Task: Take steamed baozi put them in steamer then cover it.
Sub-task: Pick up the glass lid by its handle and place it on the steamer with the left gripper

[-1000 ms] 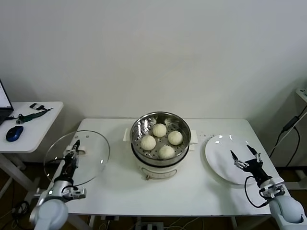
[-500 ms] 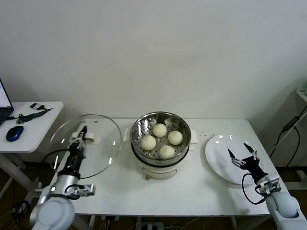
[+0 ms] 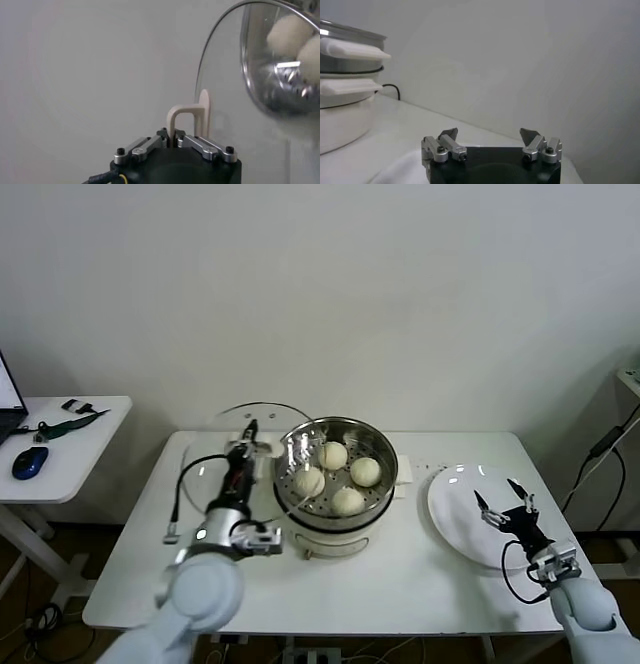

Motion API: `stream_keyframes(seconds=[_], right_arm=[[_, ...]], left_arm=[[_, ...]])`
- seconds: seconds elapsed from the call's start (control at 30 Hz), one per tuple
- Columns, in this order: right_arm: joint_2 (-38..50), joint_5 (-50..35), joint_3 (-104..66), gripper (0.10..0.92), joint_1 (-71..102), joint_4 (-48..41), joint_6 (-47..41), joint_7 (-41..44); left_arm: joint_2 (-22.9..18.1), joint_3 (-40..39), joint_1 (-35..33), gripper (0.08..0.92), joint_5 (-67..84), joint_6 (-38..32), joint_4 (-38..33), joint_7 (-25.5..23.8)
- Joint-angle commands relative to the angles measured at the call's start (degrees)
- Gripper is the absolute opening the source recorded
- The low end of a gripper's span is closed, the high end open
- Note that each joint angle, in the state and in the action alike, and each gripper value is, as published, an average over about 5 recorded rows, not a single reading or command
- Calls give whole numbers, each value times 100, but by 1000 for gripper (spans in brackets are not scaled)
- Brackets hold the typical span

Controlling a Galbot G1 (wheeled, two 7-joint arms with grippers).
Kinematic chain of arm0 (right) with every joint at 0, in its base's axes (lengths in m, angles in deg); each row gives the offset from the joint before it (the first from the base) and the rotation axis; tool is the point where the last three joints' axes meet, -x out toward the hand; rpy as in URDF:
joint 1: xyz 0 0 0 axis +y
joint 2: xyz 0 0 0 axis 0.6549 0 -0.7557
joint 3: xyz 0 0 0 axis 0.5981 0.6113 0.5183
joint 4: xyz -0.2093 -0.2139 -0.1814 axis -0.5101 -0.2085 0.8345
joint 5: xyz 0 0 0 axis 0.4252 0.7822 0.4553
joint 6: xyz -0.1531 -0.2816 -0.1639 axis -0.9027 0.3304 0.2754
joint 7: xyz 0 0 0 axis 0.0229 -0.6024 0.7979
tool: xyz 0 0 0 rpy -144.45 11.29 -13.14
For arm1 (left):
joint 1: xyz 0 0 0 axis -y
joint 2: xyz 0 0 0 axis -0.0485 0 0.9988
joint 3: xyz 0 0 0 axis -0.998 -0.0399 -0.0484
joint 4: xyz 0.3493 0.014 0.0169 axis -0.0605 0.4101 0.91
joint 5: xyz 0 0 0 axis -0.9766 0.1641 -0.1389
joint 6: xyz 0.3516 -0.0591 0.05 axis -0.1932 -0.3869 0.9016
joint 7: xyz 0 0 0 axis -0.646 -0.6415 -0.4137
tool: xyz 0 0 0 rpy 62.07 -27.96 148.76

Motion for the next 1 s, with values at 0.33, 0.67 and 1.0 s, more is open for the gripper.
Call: stream_keyframes(seconds=[0.33, 0.67, 1.0], right_arm=[[29, 45, -157, 823, -25, -167, 105, 17], [-9, 99, -222, 823, -4, -254, 195, 83], [13, 98, -245, 823, 3, -287, 201, 116]], left_arm=[[-2553, -1277, 1053, 150, -1122, 750, 1976, -150], [-2779, -1254, 1182, 150, -1208, 788, 2614, 23], [-2752, -1162, 1185, 150, -1221, 822, 2874, 223]])
